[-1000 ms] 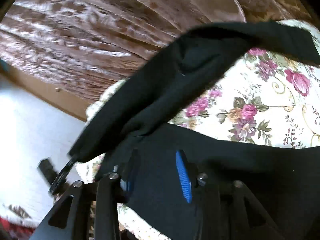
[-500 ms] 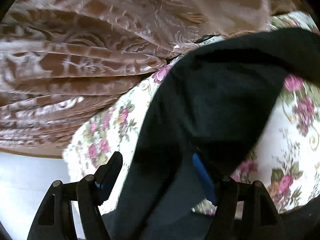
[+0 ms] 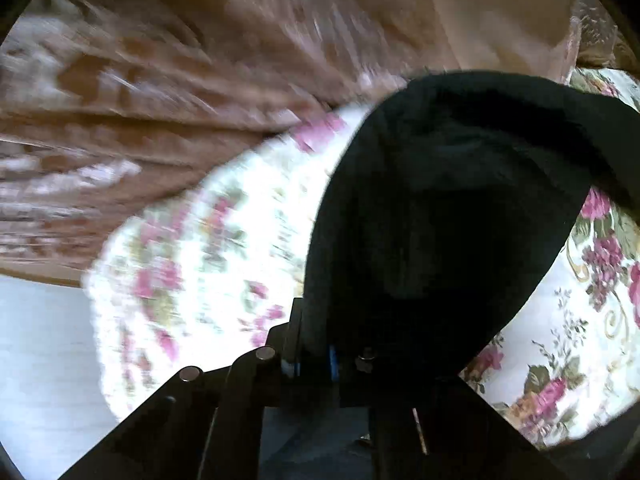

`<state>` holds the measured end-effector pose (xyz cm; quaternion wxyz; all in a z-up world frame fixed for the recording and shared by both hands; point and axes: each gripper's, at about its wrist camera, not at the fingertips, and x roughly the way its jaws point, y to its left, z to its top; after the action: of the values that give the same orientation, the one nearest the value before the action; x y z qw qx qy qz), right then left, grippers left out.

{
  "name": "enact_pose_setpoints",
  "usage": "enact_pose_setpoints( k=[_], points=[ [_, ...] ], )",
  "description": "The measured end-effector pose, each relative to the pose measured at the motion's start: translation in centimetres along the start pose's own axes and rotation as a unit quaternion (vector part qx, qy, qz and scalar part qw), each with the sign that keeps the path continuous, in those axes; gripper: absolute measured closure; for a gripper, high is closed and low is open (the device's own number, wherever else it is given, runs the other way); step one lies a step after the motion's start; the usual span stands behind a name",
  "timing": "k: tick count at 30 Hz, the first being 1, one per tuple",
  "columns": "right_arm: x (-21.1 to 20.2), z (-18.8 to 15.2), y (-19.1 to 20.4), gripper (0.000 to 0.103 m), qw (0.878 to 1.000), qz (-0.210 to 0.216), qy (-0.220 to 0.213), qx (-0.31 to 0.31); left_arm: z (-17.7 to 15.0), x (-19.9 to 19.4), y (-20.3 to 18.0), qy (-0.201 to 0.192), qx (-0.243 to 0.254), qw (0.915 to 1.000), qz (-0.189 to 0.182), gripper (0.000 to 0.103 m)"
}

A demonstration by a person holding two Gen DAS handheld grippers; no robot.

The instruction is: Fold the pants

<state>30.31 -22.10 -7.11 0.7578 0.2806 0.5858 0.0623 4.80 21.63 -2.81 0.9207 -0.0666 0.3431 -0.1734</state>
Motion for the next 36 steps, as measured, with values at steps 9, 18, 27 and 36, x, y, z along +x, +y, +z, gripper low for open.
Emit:
enact_pose_setpoints(
  k=[9,18,27,36],
  points=[
    [-13.0,-7.7,-1.6,0.094,0.962,0.219,-0.126,-0.102,9.0,3.4,3.8,-0.057,-0.016,0.9960,0.067,0.097],
    [-8.5,-15.2,-5.4,0.069,0.980,0.165,-0.019,-0.113,3.6,0.6,1.9,-0.047,0.011,0.9984,0.031,0.097],
    [-1.6,-8.2,-2.7,0.033,0.988,0.156,0.015,0.008,-3.4,-1.6,-3.6,0.002,0.084,0.9954,-0.046,0.097],
    [2.9,-1.0,3.1,0.033,0.999,-0.008,0.024,0.029,-5.9,-1.7,-5.9,0.025,0.133,0.9886,-0.067,0.097]
  ],
)
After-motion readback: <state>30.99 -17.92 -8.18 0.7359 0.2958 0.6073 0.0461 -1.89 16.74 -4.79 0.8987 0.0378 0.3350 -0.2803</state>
